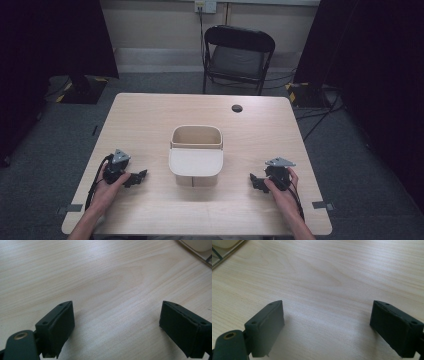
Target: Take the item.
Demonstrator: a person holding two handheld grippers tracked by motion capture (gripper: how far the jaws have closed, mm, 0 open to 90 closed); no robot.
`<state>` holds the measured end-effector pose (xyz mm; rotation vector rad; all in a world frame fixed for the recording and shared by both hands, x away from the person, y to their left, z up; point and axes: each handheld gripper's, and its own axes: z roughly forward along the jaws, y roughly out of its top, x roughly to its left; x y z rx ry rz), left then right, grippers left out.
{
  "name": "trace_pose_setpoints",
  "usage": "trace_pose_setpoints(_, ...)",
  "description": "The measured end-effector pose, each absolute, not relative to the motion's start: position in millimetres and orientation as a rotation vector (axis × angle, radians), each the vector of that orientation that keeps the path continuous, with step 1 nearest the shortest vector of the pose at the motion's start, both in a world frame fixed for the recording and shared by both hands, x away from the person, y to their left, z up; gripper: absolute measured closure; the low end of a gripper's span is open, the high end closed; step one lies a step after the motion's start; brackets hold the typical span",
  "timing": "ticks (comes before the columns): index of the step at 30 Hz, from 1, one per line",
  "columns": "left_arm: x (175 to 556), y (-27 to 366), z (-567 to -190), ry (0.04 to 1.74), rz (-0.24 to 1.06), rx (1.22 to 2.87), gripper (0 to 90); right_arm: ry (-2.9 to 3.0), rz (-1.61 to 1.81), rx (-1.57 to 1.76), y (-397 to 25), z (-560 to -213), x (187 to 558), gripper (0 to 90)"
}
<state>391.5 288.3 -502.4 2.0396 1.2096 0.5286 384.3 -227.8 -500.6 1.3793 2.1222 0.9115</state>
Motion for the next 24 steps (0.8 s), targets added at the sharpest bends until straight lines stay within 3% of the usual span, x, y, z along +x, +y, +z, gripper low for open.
trace_pose_setpoints(24,382.3,270.7,-491.9,1.121,0.486,2.050,16.6,2.122,0.911,1.379,-227.8,-500.6,384.3,11.4)
